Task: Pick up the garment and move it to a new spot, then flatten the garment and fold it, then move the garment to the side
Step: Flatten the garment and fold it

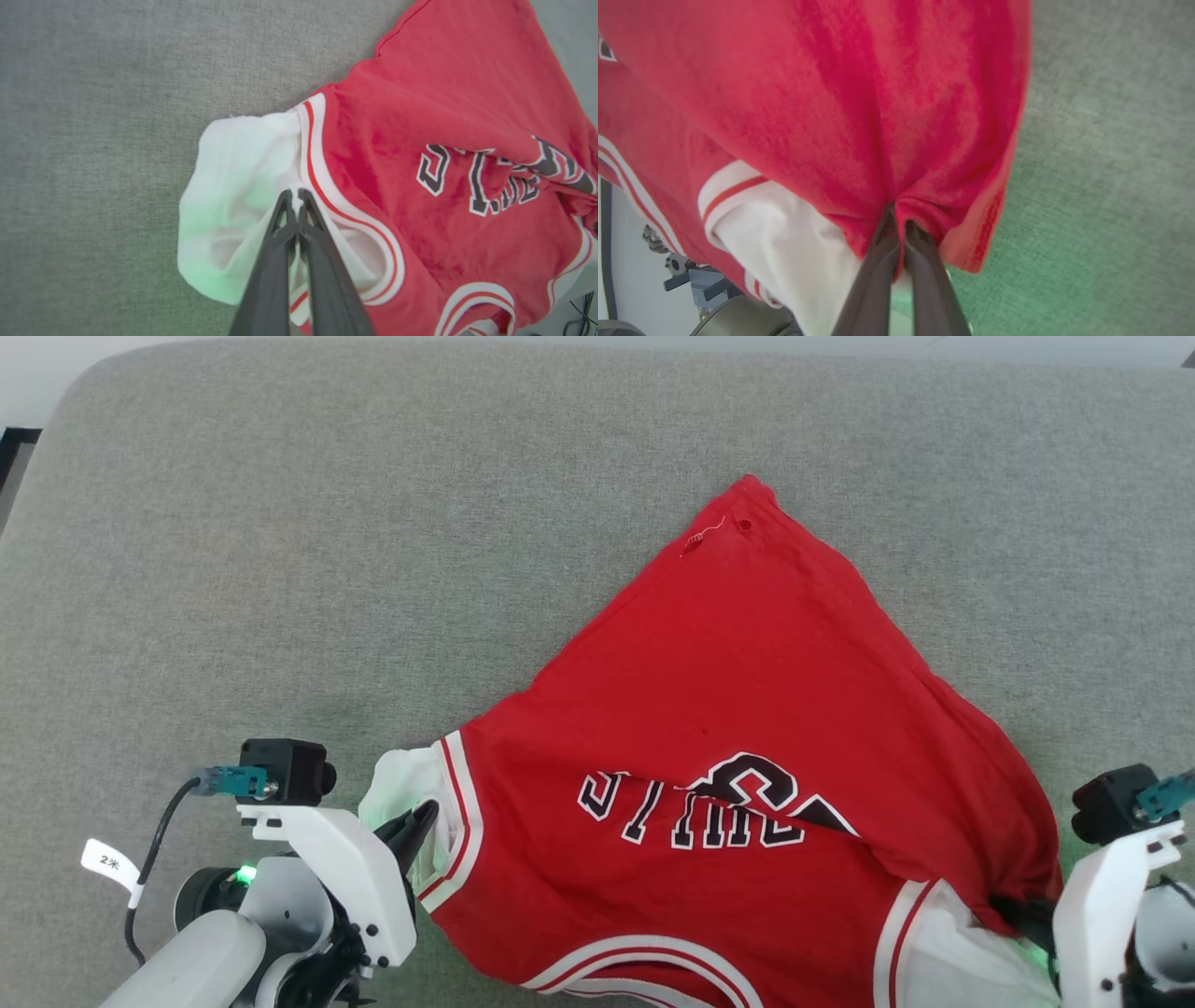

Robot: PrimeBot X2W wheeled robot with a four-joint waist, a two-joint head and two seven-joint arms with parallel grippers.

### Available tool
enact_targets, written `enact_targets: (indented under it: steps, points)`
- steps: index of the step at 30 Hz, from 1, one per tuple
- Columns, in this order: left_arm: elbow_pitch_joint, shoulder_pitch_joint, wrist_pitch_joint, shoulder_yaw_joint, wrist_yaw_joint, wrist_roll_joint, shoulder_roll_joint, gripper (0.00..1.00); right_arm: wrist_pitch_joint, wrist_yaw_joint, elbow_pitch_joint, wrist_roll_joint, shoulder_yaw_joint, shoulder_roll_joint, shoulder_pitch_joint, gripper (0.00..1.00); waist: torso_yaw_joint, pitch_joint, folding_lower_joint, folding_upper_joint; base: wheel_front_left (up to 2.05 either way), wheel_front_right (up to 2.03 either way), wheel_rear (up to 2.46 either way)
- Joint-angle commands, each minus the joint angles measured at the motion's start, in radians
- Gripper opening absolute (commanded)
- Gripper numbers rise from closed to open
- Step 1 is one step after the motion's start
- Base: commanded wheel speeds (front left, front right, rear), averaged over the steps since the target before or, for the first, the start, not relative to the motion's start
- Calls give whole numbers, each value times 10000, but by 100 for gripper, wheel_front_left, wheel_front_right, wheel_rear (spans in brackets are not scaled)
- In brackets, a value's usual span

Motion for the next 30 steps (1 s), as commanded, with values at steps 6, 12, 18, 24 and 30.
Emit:
enact_targets:
  steps: [6,12,18,24,30]
  points:
    - [147,-97,-117,34,-97,-106,-90,0,-768,-34,751,-856,-141,883,87,100,14,-28,0,-1,0,0,0]
    - [115,76,-169,49,-60,-157,-81,0,-431,-12,-773,-731,-1053,824,132,100,15,-136,0,-1,0,0,0]
    - [31,118,-147,-30,-91,-169,-146,0,-9,-5,-2521,-956,-2032,948,-91,100,249,-179,0,-1,0,0,0]
    - [2,-99,-112,-172,-177,-48,-303,0,-376,-5,-2821,-1432,-2119,984,-925,100,704,-76,0,-1,0,0,0]
    - [74,-426,-57,-446,-340,131,-639,0,-888,-5,-1929,-1731,-1414,888,-2479,100,1438,116,0,-1,0,0,0]
